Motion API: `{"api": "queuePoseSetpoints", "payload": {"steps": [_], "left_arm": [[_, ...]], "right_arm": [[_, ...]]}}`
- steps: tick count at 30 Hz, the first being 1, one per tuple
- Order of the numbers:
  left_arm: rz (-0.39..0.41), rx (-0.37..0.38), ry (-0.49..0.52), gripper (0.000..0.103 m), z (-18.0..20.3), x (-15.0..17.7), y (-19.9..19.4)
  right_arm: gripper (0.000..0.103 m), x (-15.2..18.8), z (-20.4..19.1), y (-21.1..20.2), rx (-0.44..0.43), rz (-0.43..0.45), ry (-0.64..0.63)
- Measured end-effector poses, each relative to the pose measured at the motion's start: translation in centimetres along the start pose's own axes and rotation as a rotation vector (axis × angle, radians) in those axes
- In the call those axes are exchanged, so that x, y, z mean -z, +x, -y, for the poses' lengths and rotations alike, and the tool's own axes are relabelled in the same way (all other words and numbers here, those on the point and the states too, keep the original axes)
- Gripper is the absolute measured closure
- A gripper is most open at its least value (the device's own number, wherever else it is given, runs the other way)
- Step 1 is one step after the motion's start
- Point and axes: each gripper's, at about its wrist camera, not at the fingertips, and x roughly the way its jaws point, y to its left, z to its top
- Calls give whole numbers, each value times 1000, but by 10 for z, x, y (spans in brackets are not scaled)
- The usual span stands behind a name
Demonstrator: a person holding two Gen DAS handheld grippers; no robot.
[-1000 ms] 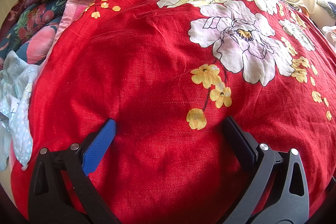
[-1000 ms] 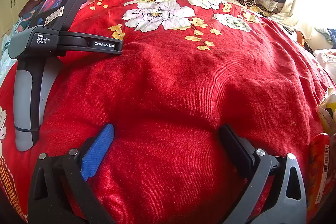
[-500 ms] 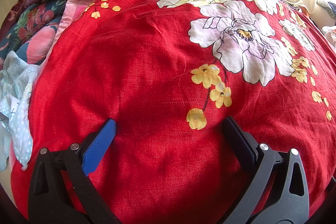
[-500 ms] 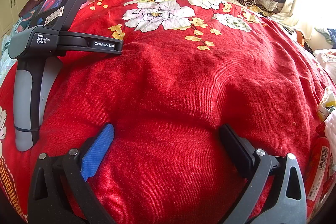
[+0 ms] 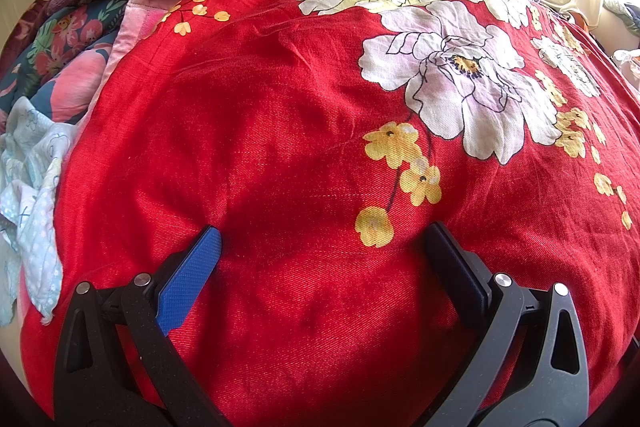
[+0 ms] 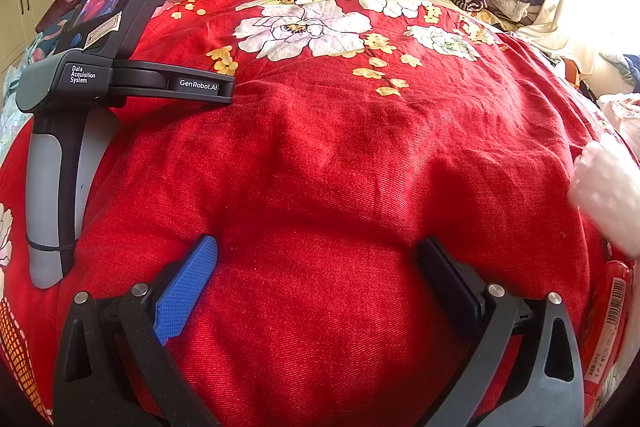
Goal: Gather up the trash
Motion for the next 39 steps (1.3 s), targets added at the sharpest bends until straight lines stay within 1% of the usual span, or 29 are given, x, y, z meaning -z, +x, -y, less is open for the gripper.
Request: {"api": "queuePoseSetpoints", "payload": {"steps": [39], "left_arm": [[0,-6,2,9,6,3,-1]], "right_arm": [[5,0,0,0,-1,0,1]]}}
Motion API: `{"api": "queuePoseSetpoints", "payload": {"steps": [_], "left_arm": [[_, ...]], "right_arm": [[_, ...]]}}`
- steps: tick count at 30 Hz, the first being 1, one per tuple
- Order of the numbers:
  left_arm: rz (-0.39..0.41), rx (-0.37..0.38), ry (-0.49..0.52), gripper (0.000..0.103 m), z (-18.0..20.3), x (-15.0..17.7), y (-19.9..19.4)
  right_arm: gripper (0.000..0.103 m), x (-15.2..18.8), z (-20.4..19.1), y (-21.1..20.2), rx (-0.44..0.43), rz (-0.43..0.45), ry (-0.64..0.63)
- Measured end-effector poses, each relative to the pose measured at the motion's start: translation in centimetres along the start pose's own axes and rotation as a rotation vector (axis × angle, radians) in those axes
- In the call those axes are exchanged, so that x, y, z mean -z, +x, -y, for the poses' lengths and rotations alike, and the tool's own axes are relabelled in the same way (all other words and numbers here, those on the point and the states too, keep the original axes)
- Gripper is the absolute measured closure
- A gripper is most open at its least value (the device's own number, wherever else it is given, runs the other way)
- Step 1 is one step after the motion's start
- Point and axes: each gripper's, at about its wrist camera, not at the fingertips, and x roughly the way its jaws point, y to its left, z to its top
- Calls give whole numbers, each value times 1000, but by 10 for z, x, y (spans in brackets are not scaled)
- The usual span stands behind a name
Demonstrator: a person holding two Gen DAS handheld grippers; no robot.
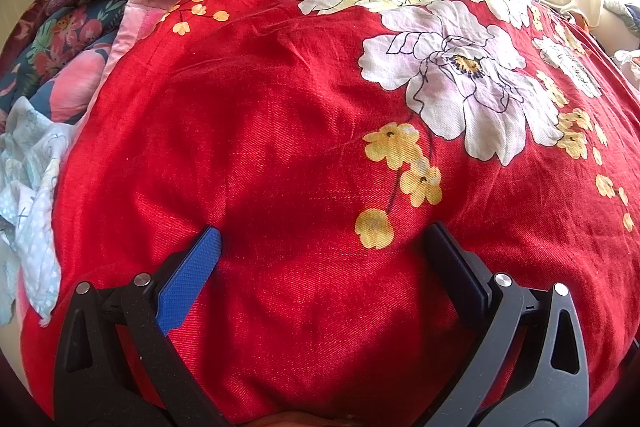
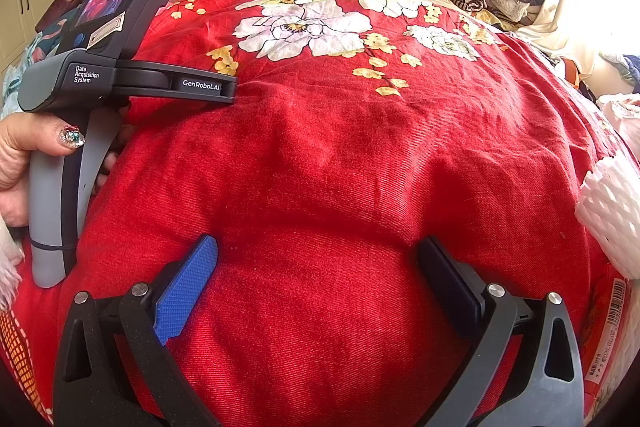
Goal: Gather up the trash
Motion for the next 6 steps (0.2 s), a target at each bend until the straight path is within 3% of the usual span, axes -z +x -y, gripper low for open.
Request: {"api": "queuePoseSetpoints", "payload": {"steps": [6], "left_arm": [[1,2,-2,10,0,0,-1]], "right_arm": [[5,1,0,0,0,0,0]]}}
